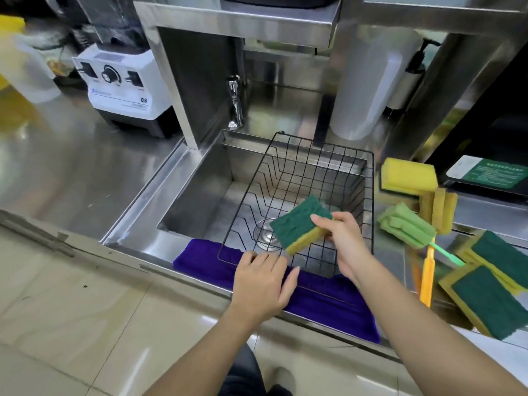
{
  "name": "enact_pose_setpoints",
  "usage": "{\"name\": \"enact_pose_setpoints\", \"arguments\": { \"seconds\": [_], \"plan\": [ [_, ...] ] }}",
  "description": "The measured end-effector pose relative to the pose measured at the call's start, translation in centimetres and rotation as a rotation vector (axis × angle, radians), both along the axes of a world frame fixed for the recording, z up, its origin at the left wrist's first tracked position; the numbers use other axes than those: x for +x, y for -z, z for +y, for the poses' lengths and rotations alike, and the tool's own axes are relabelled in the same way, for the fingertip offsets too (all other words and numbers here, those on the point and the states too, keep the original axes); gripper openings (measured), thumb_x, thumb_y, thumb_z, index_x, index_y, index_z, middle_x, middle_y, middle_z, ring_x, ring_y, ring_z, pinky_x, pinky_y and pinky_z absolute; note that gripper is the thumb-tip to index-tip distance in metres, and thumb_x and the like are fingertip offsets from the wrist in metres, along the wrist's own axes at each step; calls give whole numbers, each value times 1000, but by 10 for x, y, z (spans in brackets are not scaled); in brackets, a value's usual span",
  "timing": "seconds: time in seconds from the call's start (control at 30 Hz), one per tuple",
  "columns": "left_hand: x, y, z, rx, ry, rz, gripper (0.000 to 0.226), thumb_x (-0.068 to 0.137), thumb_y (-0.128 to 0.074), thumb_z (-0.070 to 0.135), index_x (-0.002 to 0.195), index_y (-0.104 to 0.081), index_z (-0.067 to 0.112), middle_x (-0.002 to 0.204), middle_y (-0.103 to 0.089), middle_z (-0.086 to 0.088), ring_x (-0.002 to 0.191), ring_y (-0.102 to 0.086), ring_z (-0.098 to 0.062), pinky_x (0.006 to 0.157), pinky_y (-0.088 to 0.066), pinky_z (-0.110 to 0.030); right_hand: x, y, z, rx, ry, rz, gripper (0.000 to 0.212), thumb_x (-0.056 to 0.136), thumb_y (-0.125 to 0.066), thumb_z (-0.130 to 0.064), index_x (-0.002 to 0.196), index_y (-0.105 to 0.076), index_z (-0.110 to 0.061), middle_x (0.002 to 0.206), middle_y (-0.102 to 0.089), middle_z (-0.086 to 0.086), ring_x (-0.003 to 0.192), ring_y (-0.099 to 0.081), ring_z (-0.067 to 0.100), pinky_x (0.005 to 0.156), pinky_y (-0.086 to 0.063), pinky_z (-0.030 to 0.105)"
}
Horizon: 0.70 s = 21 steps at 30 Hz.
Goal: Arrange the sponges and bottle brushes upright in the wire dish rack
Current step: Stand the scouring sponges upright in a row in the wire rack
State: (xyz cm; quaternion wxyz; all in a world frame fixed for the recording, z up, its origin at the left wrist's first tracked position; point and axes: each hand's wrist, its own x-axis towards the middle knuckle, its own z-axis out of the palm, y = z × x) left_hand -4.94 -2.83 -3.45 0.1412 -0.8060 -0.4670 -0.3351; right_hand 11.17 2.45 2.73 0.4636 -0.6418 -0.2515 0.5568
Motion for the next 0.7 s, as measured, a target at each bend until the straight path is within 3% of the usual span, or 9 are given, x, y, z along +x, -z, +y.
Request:
{"name": "enact_pose_setpoints", "arguments": {
  "seconds": [0.1, 0.17, 0.3, 0.43, 0.5, 0.6, 0.7],
  "plan": [
    [-2, 3, 0, -19, -4, 23, 43, 100, -38, 35, 75, -65, 13, 67, -58, 1, 61, -52, -21, 62, -35, -34, -12, 12, 5, -80, 5, 99, 38, 79, -68, -1, 105, -41, -9, 103, -52, 11, 86, -57, 20, 77, -49, 31],
    [-2, 5, 0, -27, -17, 28, 43, 100, -38, 35, 74, -64, 13, 66, -57, 1, 60, -50, -21, 61, -35, -34, -20, 16, 7, -93, -14, 175, 45, 80, -65, 4, 112, -37, -13, 107, -51, 11, 88, -60, 21, 78, -54, 36],
    [-2, 3, 0, -24, -33, 35, 41, 100, -38, 34, 76, -64, 13, 66, -56, 0, 60, -48, -21, 60, -34, -34, -32, 25, 8, -100, -209, -79, 52, 80, -66, -2, 120, -38, -22, 114, -57, 9, 97, -63, 26, 77, -56, 37],
    [-1, 2, -1, -28, -31, 32, 38, 99, -40, 33, 79, -65, 12, 68, -58, -1, 62, -49, -21, 60, -36, -34, -30, 30, 10, -61, -471, -413, 59, 77, -70, -12, 127, -43, -28, 116, -56, 0, 106, -56, 23, 92, -48, 39],
    [-1, 3, -1, -31, -29, 34, 37, 98, -41, 33, 78, -65, 12, 70, -59, -1, 63, -51, -21, 60, -37, -34, -27, 30, 9, -84, -605, -445, 55, 76, -70, -13, 124, -48, -27, 116, -61, 1, 101, -58, 21, 85, -47, 35],
    [-2, 3, -1, -29, -29, 32, 38, 98, -41, 32, 77, -65, 11, 68, -58, -2, 62, -51, -21, 61, -38, -35, -23, 27, 7, -141, -710, -319, 47, 79, -67, -7, 120, -52, -22, 109, -63, 3, 87, -58, 12, 67, -44, 22],
    [-1, 3, -1, -25, -35, 29, 38, 98, -41, 31, 77, -65, 11, 66, -57, -2, 61, -50, -22, 61, -36, -34, -16, 25, 11, -120, -831, -359, 39, 82, -66, -9, 116, -53, -21, 89, -59, -3, 65, -50, 5, 51, -37, 14]
  ]
}}
